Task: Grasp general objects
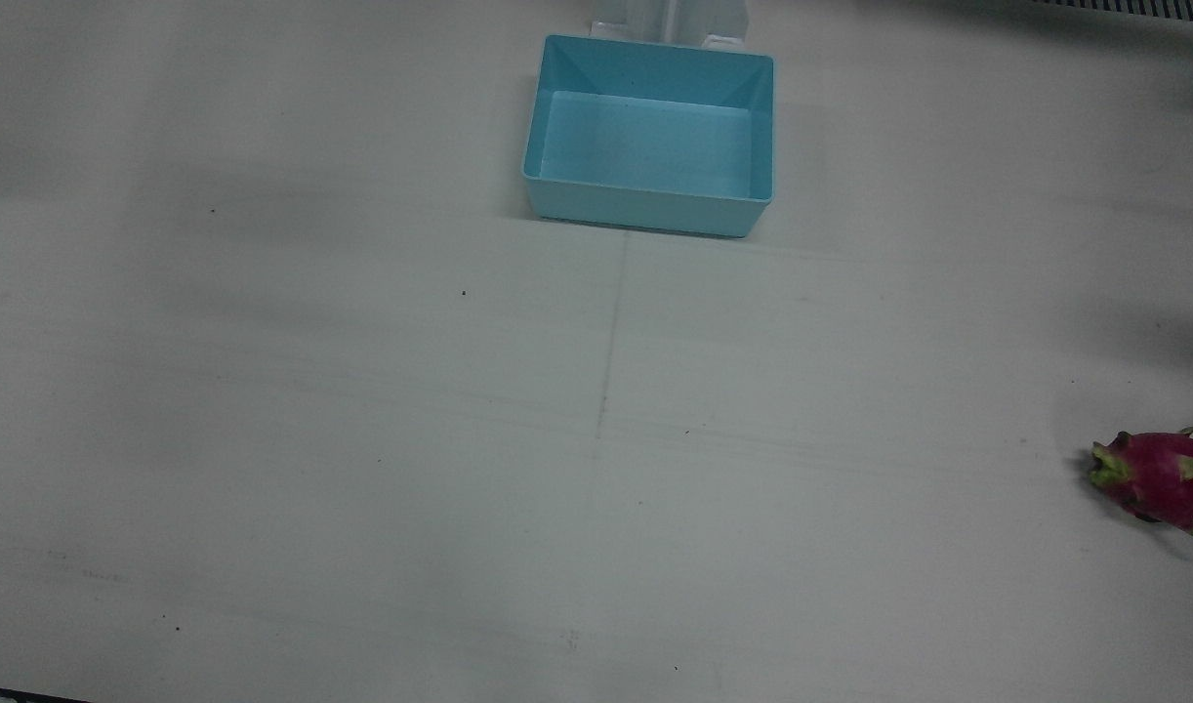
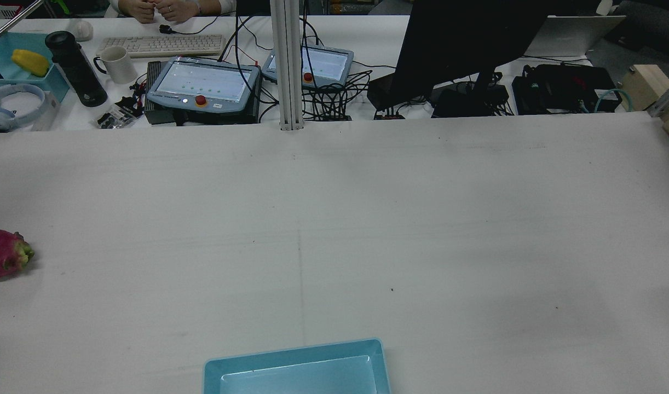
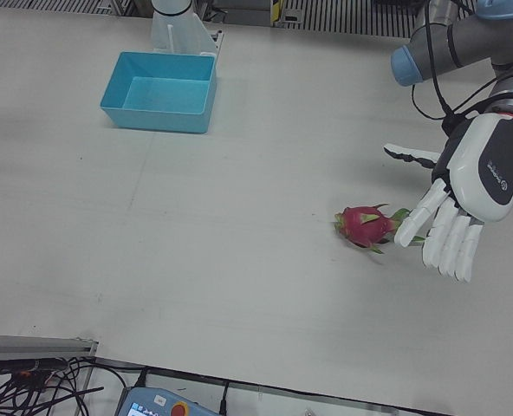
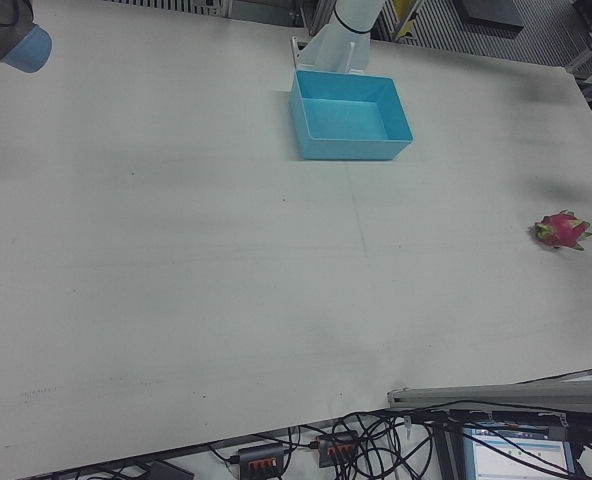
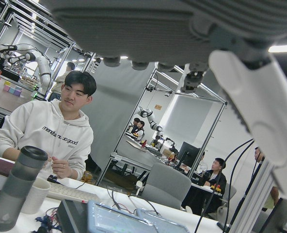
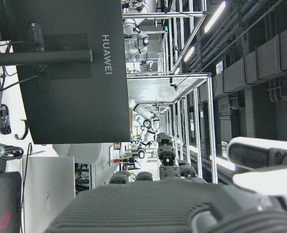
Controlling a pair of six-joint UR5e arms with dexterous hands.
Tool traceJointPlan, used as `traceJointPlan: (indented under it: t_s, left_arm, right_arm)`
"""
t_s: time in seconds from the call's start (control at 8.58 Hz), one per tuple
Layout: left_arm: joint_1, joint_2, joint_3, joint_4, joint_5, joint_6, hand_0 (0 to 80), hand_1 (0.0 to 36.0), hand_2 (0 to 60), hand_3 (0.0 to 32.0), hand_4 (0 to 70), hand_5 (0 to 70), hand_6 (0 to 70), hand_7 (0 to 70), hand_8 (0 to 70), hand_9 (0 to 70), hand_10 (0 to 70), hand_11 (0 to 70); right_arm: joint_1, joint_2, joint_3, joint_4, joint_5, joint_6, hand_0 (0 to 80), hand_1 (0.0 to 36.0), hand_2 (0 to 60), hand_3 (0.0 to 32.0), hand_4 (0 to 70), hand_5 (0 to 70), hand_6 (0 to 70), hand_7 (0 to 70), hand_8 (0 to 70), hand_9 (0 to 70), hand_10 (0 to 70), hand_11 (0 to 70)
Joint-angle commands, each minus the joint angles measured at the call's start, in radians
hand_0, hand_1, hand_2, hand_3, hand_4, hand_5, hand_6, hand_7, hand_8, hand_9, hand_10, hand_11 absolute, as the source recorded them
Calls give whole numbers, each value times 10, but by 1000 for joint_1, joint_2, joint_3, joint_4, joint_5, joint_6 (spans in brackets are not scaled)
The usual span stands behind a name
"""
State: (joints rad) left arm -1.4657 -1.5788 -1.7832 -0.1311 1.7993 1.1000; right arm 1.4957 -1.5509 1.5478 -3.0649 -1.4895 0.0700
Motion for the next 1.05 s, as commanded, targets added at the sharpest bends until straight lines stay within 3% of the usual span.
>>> traceJointPlan:
  t_s: [0.0, 0.23, 0.35, 0.47, 0.58, 0.82, 0.93]
  left_arm:
    - [4, 19, -47, 132, 58, 269, 613, 236, 0, 56, 50, 0, 0, 3, 0, 0, 0, 20]
    - [37, 19, -45, 210, 66, 430, 632, 257, 19, 46, 62, 0, 0, 4, 0, 0, 0, 30]
    - [104, 19, -42, 244, 63, 499, 634, 262, 25, 42, 58, 0, 0, 6, 0, 0, 1, 33]
    - [123, 20, -45, 272, 61, 564, 641, 266, 24, 58, 51, 0, 0, 2, 0, 0, 0, 28]
    - [123, 23, -44, 275, 60, 577, 642, 268, 25, 88, 39, 0, 0, 1, 0, 0, 0, 27]
    - [123, 26, -25, 275, 51, 609, 634, 266, 35, 102, 37, 0, 0, 0, 0, 0, 0, 21]
    - [125, 26, 0, 271, 51, 630, 631, 263, 32, 78, 44, 0, 0, 5, 0, 0, 4, 37]
  right_arm:
    - [1, 0, 0, 0, 0, -1, 0, 0, 0, 0, 0, 0, 0, 0, 0, 0, 0, 0]
    - [1, 0, 0, 0, 0, 1, 0, 0, 0, 0, 0, 0, 0, 0, 0, 0, 0, 0]
    - [0, 0, 0, 0, 0, 1, 0, 0, 0, 0, 0, 0, 0, 0, 0, 0, 0, 0]
    - [0, 0, 0, 0, 0, 1, 0, 0, 0, 0, 0, 0, 0, 0, 0, 0, 0, 0]
    - [0, 0, 0, 0, 0, 1, 0, 0, 0, 0, 0, 0, 0, 0, 0, 0, 0, 0]
    - [1, 0, 0, 0, 0, 1, 0, 0, 0, 0, 0, 0, 0, 0, 0, 0, 0, 0]
    - [0, 0, -2, 0, 0, 1, 0, 0, 0, 0, 0, 0, 0, 0, 0, 0, 0, 0]
